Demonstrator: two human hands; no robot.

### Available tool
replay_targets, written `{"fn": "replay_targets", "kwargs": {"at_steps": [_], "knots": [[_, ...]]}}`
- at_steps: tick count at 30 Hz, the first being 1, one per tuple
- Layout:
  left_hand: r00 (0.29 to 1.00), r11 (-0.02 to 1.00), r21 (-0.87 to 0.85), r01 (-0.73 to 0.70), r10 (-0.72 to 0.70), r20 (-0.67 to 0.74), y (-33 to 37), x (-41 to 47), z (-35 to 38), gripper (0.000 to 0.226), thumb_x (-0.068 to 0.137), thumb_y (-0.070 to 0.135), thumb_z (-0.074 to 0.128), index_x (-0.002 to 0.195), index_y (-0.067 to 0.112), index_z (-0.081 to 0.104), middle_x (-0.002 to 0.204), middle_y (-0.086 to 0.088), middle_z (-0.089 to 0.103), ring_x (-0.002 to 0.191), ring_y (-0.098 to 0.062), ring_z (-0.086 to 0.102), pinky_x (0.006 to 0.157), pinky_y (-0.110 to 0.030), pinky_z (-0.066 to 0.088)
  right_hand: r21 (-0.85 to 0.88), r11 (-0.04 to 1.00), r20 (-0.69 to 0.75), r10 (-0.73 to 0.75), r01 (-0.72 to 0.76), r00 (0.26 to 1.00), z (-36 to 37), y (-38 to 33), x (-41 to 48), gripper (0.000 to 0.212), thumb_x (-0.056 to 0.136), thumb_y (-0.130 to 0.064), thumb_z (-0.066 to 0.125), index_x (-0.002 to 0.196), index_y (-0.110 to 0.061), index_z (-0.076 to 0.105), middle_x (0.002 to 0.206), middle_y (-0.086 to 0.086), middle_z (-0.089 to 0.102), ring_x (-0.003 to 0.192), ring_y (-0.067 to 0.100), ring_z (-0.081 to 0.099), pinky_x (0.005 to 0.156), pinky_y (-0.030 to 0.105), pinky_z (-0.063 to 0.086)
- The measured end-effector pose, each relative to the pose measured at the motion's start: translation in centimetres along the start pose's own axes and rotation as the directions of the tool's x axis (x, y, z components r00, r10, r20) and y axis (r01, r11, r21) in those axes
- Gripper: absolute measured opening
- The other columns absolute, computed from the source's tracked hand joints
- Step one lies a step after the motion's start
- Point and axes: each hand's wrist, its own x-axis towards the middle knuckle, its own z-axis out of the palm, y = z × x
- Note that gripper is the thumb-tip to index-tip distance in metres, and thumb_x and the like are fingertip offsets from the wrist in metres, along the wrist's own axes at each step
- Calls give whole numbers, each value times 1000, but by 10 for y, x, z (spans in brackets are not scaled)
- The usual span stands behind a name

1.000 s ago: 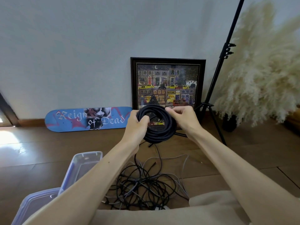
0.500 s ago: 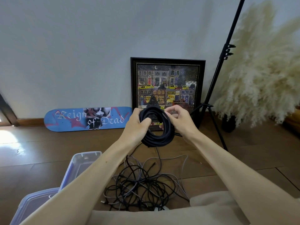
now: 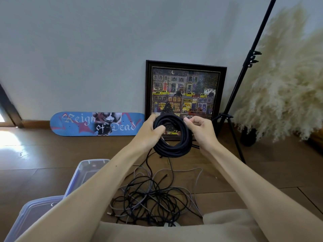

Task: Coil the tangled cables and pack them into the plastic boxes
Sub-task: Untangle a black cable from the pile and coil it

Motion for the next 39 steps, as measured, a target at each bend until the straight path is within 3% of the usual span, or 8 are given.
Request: {"fn": "replay_targets", "kwargs": {"at_steps": [5, 10, 14, 20, 24, 29, 32, 39], "knots": [[990, 960, -240, 141, -139, 27, 0, 2, -10, 26, 84, -1, 42, 92, 19, 57, 61, -2, 46, 65, -23, 45, 61, -30, 36, 64, 997, 67, 44, -48, 997, 1, -4, 0, 38, 96, -21, 57, 65, 0, 56, 66, 15, 63, 85, 36, 67, 85, 20, 41], [990, 960, -242, 139, -138, 24, 0, 5, -13, 25, 85, 0, 44, 90, 20, 57, 61, -3, 45, 55, -17, 44, 56, -27, 36, 146, 971, 167, 163, -188, 972, -1, -8, -7, 35, 96, -26, 56, 73, -3, 67, 71, 16, 70, 68, 22, 68, 77, 36, 53], [996, 984, -158, 84, -89, -26, -5, 6, -8, 22, 85, 1, 46, 87, 21, 56, 62, -3, 48, 59, -18, 47, 61, -30, 37, 339, 808, 325, 381, -483, 866, 8, -15, -11, 47, 98, -43, 44, 99, -3, 68, 102, 21, 71, 91, 29, 71, 76, 37, 60], [996, 989, -133, 68, -60, 58, -6, 3, -5, 23, 86, 3, 45, 93, 21, 56, 69, -3, 50, 62, -18, 49, 68, -31, 39, 519, 615, 425, 416, -593, 804, 5, -22, -13, 58, 71, -46, 65, 103, 2, 70, 108, 23, 69, 99, 30, 68, 79, 35, 59], [984, 985, -150, 91, -65, 168, -4, 0, -3, 24, 89, 2, 43, 96, 22, 54, 62, -3, 49, 57, -18, 53, 60, -26, 43, 502, 639, 414, 414, -583, 810, -3, -22, -8, 58, 76, -49, 64, 115, -6, 67, 95, 14, 72, 81, 21, 70, 79, 32, 57], [983, 972, -200, 120, -88, 162, -4, 2, -3, 25, 90, 0, 41, 107, 15, 53, 55, -4, 48, 54, -23, 58, 57, -25, 49, 622, 485, 348, 531, -615, 772, -6, -24, -8, 37, 96, -28, 54, 82, -1, 74, 75, 10, 70, 76, 25, 65, 77, 37, 52], [982, 967, -214, 136, -103, 158, -7, 4, -4, 26, 90, 0, 41, 110, 11, 52, 53, -4, 47, 53, -24, 59, 58, -28, 47, 625, 484, 342, 536, -612, 772, -6, -24, -7, 43, 97, -17, 52, 64, -5, 77, 66, 6, 71, 61, 20, 69, 56, 31, 56], [972, 924, -303, 233, -228, 53, -14, 12, -8, 22, 86, 1, 42, 98, 12, 56, 64, -7, 41, 58, -21, 45, 61, -29, 36, 882, 328, 183, 422, -338, 888, -15, -28, 8, 20, 100, -1, 39, 99, 7, 58, 72, 16, 72, 62, 20, 72, 70, 32, 57]]}}
